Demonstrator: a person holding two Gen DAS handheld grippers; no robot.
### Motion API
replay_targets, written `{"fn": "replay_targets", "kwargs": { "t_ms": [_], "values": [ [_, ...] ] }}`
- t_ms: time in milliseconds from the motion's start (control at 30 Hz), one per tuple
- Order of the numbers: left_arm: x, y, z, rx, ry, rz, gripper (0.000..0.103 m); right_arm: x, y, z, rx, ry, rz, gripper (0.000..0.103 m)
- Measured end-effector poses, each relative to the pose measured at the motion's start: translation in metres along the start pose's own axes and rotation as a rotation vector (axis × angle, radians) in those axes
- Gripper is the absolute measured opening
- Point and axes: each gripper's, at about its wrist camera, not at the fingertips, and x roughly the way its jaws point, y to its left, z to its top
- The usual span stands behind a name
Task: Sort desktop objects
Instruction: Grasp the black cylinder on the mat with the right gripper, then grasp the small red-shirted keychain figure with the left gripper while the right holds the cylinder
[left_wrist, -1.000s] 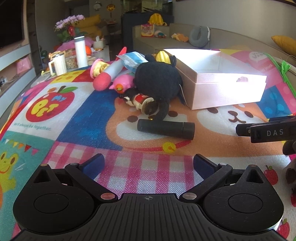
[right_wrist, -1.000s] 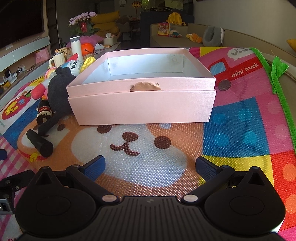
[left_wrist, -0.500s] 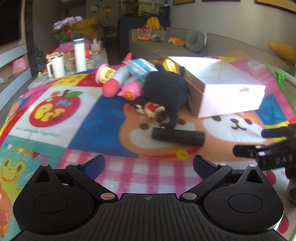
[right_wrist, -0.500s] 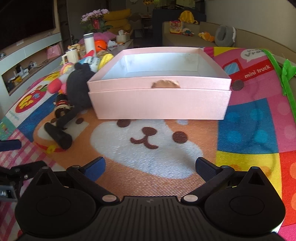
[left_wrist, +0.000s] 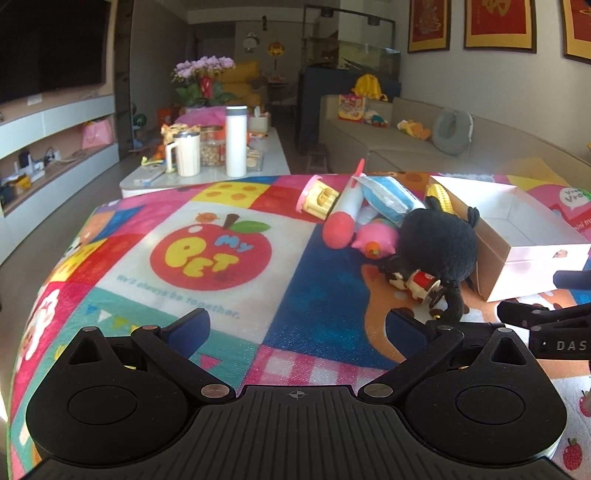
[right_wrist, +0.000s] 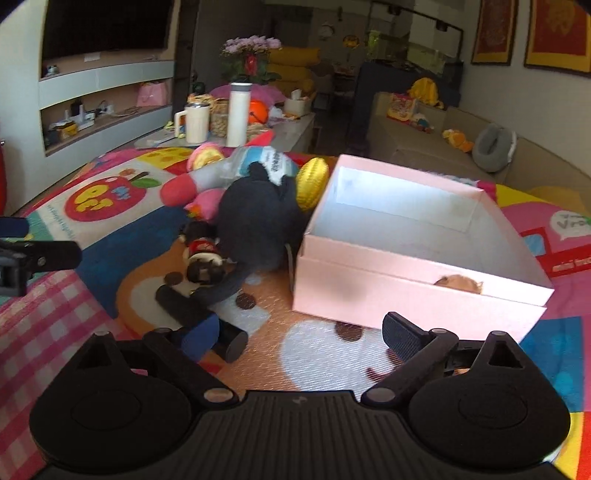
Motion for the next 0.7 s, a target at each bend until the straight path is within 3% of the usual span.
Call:
{"fn": "replay_targets", "kwargs": {
  "t_ms": [133,333,467,500,600,700],
  "values": [
    [0.004,0.006,-0.001,-0.025,0.001,0.008,0.103,-0.006,0.005,0.0,0.067,0.031,0.133,0.095],
    [0.009,0.013,-0.001,-0.07,-0.012,0.039,0.103,0.012,0.045,-0.005,0.21,0.135,0.114,0.098],
    [0.009,0.013,-0.001,-0.076,-0.012,0.052,0.103,0.014,0.067,-0.005,0.252,0.13,0.044,0.1],
    [0.009,0.012,-0.001,-0.077,-0.011,0.049,0.103,0.014,0.069,-0.005,0.255,0.129,0.027,0.098],
    [0.009,0.006,0.001,-0.063,-0.009,0.038,0.103,0.009,0.071,-0.005,0.224,0.117,0.012,0.075],
    [0.013,-0.009,0.004,0.019,-0.013,-0.001,0.103,0.001,0.056,-0.012,0.189,0.118,0.038,0.075]
  ]
}}
